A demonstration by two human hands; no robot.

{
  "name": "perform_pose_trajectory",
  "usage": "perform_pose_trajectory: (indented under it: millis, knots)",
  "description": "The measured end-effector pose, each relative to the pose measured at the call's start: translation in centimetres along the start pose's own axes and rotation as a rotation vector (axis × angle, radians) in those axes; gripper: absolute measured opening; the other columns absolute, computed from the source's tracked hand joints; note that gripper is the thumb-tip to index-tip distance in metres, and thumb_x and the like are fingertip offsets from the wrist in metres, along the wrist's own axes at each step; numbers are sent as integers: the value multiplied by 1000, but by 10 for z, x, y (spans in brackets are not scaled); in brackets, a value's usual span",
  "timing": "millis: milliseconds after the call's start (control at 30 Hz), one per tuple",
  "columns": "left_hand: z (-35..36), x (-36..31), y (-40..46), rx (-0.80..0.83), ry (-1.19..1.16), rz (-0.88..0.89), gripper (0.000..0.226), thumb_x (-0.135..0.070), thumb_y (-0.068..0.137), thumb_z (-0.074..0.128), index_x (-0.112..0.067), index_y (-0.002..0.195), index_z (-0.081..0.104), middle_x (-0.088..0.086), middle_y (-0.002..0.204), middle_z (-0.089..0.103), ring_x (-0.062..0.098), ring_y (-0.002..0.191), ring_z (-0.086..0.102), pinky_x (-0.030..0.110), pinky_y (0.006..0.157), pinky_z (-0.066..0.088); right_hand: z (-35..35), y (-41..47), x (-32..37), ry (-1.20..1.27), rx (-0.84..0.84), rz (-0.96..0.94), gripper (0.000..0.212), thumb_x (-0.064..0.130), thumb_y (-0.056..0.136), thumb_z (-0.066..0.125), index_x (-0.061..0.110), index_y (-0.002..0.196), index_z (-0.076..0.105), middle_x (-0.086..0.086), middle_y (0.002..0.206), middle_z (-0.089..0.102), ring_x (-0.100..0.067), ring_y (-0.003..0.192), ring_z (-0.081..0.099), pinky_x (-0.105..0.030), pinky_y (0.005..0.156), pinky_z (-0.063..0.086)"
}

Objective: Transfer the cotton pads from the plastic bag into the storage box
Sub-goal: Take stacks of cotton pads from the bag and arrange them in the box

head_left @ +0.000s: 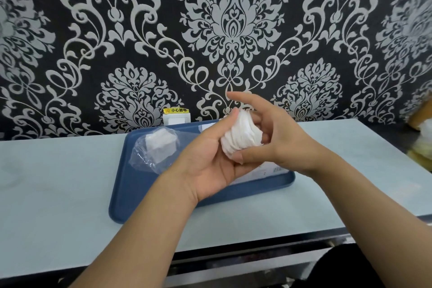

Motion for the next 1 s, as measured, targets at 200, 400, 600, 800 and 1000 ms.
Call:
perform_pose_trajectory:
  millis: [200, 400, 600, 800, 1000]
  knots:
    - [0, -1, -1, 41, -4, 16, 60, -48, 94, 55, -8, 139, 56, 19, 140, 60, 27, 116, 64, 45, 93, 58, -4, 0, 1, 98, -15, 22, 82, 4, 75, 79, 23, 147, 44, -10, 109, 67, -20, 99, 67, -35, 86, 55]
    - [0, -1, -2, 12, 26, 50, 58, -47, 90, 56, -7, 133, 58, 22, 136, 62, 28, 124, 61, 44, 97, 56, -1, 3, 1, -34, -80, 1, 82, 14, 69, 88, 28, 142, 51, -1, 106, 69, -23, 102, 66, -42, 90, 56]
    - [1, -1, -2, -10, 76, 84, 56, -51, 95, 48, -8, 128, 62, 13, 124, 70, 23, 113, 68, 40, 99, 52, 7, 4, 3, -216, -117, -58, 79, 2, 70, 87, 24, 138, 54, 7, 105, 67, -14, 93, 67, -28, 82, 56]
    - [-2, -4, -2, -29, 39, 67, 64, -58, 98, 41, -11, 138, 56, 16, 130, 67, 27, 117, 66, 42, 96, 55, 5, 3, 5, -255, -170, -84, 76, -3, 70, 83, 25, 135, 56, 2, 105, 71, -14, 95, 70, -38, 91, 58]
    - [-3, -4, 0, -102, 27, 75, 55, -56, 100, 40, -14, 125, 65, 15, 116, 73, 28, 107, 71, 44, 88, 60, 2, 2, 5, -267, -179, -105, 79, -1, 69, 84, 26, 137, 54, -1, 118, 72, -19, 108, 69, -45, 97, 54]
Point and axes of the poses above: each hand's wrist, its own y-axis towards the middle knuckle, its own z-axis out of the palm, x = y × z, the point moved 1 cm from there along y, towards the middle knuckle
